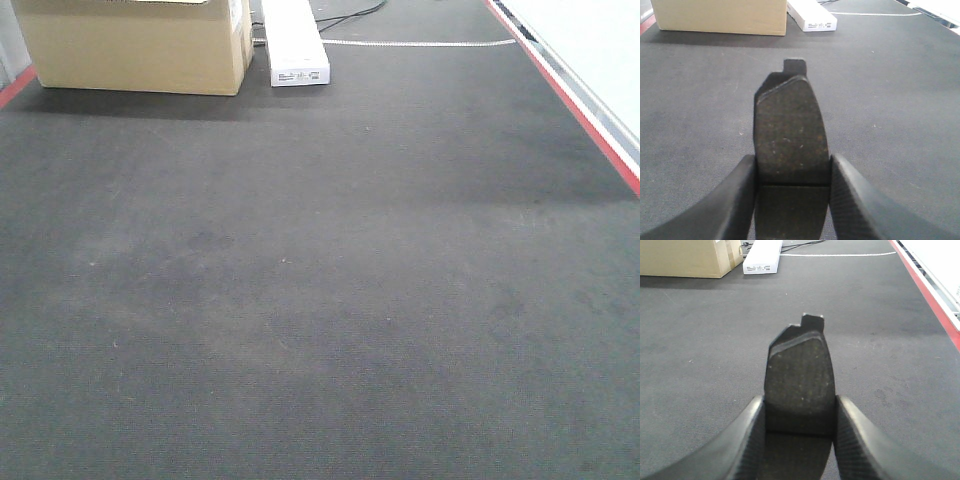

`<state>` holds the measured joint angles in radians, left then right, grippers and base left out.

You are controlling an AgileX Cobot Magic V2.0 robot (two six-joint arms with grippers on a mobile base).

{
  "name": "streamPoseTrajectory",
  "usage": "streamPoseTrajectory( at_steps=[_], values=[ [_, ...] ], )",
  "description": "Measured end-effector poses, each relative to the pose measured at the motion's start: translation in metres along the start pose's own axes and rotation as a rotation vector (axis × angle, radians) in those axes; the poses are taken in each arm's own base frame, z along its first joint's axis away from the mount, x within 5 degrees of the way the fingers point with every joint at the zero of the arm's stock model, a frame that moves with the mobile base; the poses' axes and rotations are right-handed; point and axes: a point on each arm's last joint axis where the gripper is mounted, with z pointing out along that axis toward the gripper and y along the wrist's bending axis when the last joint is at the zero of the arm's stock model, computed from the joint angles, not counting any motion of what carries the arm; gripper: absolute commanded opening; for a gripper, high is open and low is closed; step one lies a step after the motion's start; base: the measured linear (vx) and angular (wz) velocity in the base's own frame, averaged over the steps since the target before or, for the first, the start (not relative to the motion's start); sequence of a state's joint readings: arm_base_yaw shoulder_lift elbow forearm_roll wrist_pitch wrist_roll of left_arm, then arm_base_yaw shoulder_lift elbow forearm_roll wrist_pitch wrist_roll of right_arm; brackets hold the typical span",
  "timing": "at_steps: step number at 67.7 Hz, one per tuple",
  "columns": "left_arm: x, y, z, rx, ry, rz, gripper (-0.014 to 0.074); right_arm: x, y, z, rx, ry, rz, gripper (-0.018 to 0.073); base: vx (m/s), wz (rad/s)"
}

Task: Move and align brake pads A on conveyor
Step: 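Turn and approach the dark grey conveyor belt holding both pads, then lower the left gripper with its brake pad onto the belt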

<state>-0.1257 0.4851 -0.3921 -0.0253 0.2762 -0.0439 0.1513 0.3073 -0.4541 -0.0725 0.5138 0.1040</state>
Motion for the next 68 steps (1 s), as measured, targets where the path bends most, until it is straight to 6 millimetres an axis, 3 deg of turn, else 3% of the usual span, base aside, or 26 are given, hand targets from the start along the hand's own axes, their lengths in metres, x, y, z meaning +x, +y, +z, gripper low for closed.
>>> streamPoseTrajectory(
  at_steps=[45,60,68],
  values=[
    [-0.006,-0.001,0.005,0.003,0.015,-0.015,0.0004,0.000,0.000,0.000,0.000,0.000,0.000,-0.0010,0.00,0.00],
    [-0.037,-0.003,0.048,-0.008,0.234,-0.015,0.0015,0.000,0.000,0.000,0.000,0.000,0.000,-0.0010,0.00,0.00],
    [-0.039,-0.003,0.087,-0.017,0.396,-0.017,0.0022,0.000,0.000,0.000,0.000,0.000,0.000,-0.0010,0.00,0.00]
  ],
)
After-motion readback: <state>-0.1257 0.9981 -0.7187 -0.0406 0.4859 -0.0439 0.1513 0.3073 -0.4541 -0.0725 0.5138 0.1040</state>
